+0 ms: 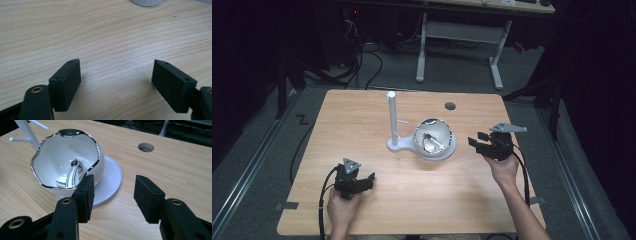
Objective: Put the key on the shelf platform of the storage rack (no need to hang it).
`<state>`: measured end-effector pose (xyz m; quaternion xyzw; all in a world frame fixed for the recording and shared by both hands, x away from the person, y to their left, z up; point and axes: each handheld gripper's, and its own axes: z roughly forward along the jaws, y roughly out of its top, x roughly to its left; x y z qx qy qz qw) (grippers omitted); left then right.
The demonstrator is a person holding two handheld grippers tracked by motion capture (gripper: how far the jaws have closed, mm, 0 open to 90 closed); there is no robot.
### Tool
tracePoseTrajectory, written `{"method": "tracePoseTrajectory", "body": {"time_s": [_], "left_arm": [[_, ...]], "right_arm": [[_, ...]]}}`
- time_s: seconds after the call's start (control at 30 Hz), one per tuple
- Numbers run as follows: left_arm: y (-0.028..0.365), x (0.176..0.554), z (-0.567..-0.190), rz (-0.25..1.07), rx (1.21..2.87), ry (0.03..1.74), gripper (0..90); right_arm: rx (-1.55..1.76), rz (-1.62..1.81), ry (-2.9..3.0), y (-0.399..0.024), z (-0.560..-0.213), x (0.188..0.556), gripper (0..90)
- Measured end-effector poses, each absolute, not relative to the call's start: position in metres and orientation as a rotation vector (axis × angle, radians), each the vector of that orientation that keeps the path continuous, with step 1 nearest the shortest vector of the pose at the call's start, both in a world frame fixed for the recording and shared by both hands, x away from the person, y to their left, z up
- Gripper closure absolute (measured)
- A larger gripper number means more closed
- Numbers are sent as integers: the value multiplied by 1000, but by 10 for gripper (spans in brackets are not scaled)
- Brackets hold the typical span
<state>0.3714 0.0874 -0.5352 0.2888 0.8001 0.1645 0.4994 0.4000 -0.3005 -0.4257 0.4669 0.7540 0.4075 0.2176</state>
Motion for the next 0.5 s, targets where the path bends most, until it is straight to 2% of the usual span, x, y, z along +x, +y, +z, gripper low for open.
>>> {"method": "tracePoseTrajectory", "body": {"time_s": [0.5], "left_arm": [[87,371,-535,399,701,1934,237]], "right_arm": [[1332,1127,2068,-314,-431,389,488]]}}
